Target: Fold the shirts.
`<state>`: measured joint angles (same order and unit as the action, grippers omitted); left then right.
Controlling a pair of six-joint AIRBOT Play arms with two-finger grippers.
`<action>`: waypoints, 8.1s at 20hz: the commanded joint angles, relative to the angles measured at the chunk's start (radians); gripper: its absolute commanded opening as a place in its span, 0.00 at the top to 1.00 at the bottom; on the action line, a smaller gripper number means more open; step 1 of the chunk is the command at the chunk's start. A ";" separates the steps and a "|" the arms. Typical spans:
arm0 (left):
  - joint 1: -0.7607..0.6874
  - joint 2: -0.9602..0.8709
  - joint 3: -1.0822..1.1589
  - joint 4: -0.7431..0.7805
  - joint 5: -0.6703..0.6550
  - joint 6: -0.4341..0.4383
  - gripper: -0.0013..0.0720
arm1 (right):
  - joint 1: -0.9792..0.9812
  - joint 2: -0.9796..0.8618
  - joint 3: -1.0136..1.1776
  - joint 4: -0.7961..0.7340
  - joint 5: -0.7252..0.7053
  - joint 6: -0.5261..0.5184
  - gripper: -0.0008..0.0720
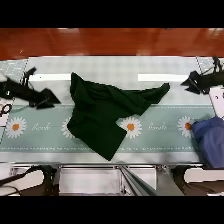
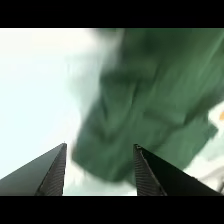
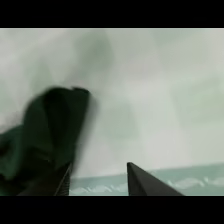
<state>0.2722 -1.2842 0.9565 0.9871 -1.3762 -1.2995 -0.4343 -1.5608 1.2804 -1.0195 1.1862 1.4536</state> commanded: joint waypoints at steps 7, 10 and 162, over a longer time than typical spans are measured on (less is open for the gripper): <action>-0.022 0.302 -0.518 -0.092 0.098 -0.194 0.29 | -0.039 0.068 -0.277 0.270 -0.044 -0.236 0.43; -0.147 0.267 -0.560 -0.188 0.234 -0.195 0.29 | -0.039 0.068 -0.277 0.275 -0.045 -0.237 0.43; 0.126 0.051 -0.479 -0.311 0.284 0.146 0.95 | -0.268 0.506 -0.757 -0.073 0.109 -0.108 0.42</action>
<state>0.4015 -1.2343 0.4744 0.6796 -1.0897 -1.1542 -0.6945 -1.0309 0.5510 -1.0416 1.3041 1.3270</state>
